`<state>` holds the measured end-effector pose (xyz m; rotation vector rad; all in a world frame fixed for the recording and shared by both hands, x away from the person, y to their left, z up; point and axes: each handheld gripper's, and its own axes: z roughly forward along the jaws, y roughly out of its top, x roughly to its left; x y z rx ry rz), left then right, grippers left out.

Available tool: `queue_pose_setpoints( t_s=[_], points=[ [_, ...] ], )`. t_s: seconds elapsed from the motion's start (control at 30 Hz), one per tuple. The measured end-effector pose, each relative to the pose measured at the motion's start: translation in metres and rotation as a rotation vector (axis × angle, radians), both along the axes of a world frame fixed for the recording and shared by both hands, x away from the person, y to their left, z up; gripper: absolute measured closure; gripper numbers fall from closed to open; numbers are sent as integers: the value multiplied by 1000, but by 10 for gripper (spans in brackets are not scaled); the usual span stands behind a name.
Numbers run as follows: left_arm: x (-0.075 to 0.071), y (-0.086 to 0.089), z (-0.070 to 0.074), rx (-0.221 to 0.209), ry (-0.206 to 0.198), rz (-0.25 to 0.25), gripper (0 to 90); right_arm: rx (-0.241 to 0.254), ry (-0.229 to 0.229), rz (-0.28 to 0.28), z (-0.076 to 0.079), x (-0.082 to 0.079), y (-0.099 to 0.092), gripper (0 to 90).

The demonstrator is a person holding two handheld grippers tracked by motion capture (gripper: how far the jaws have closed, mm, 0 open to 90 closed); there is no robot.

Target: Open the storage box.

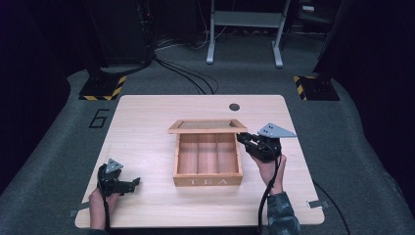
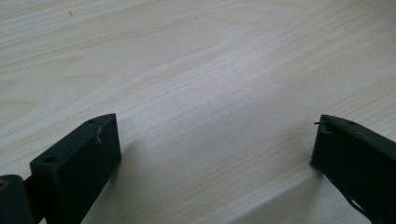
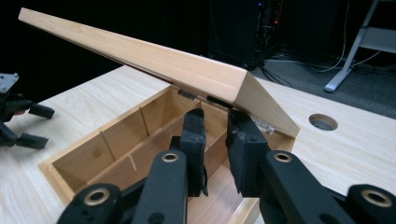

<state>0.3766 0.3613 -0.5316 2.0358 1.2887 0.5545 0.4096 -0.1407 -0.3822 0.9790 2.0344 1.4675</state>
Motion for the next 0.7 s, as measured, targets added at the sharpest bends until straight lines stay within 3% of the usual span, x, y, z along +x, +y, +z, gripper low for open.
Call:
queue_pose_setpoints(
  t_s=[0.23,0.7],
  points=[
    [0,0,0,4,3,-6,11,11,-3,-8,14,15,0,858],
    [0,0,0,6,1,-7,11,21,3,-10,29,38,3,862]
  ],
)
